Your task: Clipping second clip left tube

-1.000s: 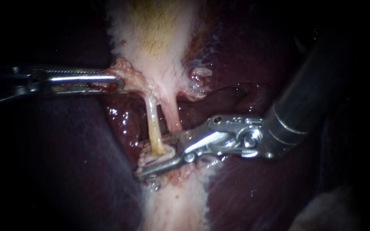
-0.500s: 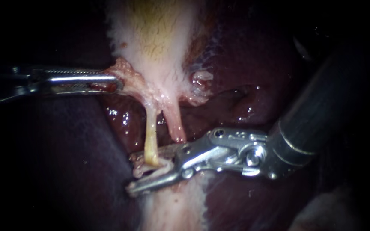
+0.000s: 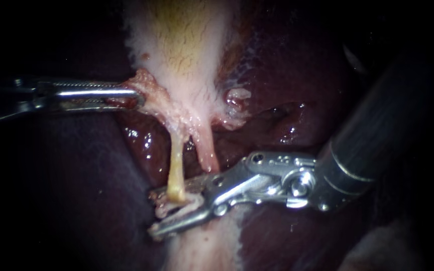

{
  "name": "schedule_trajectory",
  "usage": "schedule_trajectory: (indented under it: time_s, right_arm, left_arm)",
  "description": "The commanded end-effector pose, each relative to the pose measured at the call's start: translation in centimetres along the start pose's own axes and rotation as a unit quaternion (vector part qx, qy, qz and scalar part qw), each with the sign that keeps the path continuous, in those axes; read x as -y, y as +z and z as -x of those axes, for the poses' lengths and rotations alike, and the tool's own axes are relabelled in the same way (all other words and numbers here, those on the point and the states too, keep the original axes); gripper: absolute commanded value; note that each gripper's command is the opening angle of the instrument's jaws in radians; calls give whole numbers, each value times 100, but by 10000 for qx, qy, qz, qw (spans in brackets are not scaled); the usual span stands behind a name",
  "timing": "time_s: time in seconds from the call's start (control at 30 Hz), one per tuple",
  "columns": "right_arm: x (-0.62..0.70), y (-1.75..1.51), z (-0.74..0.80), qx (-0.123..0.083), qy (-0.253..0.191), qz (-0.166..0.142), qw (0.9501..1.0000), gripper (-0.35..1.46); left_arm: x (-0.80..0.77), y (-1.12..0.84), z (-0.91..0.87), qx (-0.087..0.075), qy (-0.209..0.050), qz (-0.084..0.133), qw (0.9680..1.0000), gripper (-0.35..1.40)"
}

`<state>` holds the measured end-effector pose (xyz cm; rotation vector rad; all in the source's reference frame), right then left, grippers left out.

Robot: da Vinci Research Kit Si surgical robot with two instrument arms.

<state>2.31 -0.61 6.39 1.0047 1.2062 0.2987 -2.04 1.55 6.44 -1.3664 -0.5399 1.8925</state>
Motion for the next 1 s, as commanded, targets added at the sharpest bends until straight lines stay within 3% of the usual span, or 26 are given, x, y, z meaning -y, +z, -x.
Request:
schedule_trajectory:
  time_s: [0.03,0.23,0.37,0.43,0.53,1.0]
  right_arm:
    - [-2,-1,1,-10,3,24,10000,22]
    - [-8,-8,4,-48,2,77,10000,-2]
    - [-10,-12,6,-56,0,96,9999,-35]
    - [-11,-14,7,-2,35,114,9999,-35]
    - [-9,-16,12,343,118,246,9990,-35]
    - [-12,-18,13,343,118,248,9990,-35]
  left_arm:
    - [0,0,0,-1,0,0,10000,-35]
    - [0,1,0,-1,0,0,10000,-35]
    - [1,1,0,-1,0,0,10000,-35]
    - [1,1,0,-1,0,0,10000,-35]
    - [1,1,0,-1,0,0,10000,-35]
    - [1,1,0,0,0,1,10000,-35]
